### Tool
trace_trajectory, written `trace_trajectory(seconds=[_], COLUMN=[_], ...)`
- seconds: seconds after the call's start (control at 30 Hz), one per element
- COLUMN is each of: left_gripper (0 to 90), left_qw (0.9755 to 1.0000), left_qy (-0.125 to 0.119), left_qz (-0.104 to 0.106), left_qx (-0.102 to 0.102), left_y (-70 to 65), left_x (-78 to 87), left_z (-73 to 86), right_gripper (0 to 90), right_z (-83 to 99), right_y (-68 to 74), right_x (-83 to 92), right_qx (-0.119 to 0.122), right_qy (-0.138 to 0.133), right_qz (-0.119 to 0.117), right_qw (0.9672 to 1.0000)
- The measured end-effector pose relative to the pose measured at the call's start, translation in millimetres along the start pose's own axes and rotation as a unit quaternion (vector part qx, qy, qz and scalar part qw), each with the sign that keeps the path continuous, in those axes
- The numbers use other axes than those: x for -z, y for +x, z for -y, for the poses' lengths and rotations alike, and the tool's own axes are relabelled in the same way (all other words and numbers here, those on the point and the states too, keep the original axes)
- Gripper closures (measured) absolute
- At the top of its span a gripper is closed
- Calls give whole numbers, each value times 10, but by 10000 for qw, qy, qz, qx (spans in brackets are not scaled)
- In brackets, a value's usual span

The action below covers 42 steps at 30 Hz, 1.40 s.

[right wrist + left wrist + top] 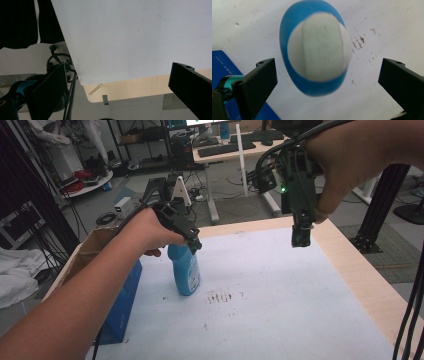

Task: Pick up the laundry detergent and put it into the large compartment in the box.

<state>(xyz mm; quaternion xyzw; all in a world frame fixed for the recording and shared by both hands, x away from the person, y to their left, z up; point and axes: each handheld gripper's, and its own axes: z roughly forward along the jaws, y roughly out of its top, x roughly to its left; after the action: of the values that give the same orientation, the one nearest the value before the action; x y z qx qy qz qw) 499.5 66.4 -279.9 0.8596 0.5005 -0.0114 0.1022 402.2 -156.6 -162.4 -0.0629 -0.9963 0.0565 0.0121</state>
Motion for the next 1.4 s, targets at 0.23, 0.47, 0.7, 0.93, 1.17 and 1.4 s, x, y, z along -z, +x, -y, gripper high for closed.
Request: trace_trajectory(seconds=[0.23,0.47,0.7,0.93,1.17,1.4], left_gripper=[21,21,21,21,87,90], left_qw=[9999,9996,9994,9995,9996,9993], left_qy=[51,105,116,21,-22,85], left_qz=[-101,-189,-266,-285,-256,-297], left_qx=[97,170,161,157,136,187], left_y=[33,71,93,107,96,91], left_x=[-115,-184,-248,-222,-185,-207], left_z=[-89,-128,-151,-142,-143,-181], right_gripper=[10,10,10,10,11,10], right_z=[6,10,16,20,-1,11], right_y=[-28,-52,-67,-67,-60,-65], right_x=[-34,-54,-59,-56,-58,-76], right_qx=[15,-27,-18,-30,-20,-39], right_qy=[3,-5,7,7,15,9], right_qz=[-35,-28,-38,-38,-34,-51], right_qw=[10000,10000,10000,10000,10000,10000])
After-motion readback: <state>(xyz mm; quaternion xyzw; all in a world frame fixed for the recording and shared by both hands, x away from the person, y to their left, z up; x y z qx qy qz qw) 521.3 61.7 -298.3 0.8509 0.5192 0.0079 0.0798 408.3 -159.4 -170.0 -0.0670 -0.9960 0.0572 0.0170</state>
